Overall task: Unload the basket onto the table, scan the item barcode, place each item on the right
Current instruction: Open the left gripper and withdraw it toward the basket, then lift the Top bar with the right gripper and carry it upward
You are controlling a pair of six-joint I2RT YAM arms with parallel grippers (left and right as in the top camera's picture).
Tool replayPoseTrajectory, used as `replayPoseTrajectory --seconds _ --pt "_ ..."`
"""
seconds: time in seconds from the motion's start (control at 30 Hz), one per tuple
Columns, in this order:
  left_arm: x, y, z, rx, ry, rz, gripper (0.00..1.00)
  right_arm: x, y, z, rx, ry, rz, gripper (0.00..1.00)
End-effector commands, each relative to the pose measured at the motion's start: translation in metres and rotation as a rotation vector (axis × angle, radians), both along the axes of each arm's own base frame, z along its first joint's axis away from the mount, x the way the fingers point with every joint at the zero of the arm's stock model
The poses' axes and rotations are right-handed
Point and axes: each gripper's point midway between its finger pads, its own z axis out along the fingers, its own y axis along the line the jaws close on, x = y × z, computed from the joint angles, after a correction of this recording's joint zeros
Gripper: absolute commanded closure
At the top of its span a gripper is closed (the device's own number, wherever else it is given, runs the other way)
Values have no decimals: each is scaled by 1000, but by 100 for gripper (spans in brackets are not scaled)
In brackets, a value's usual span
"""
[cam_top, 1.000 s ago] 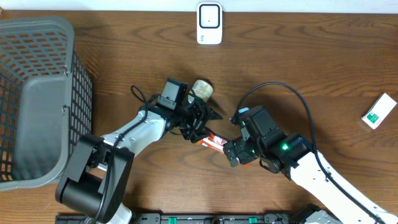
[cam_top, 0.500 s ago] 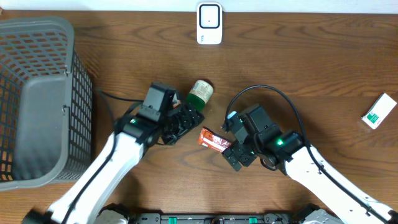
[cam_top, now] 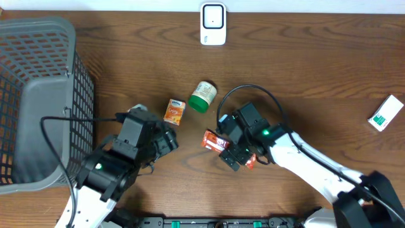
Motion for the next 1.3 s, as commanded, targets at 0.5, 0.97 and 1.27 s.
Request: replayPoseTrajectory --seconds 0.5,0.97,1.27 --pt "-2 18 -3 97 -14 26 24 -9 10 -34 -79 237 148 17" --pt "-5 20 -5 105 0 25 24 -24 22 -29 1 312 165 73" --pt "-8 21 -7 112 15 24 23 -27 20 -31 -1 327 158 96"
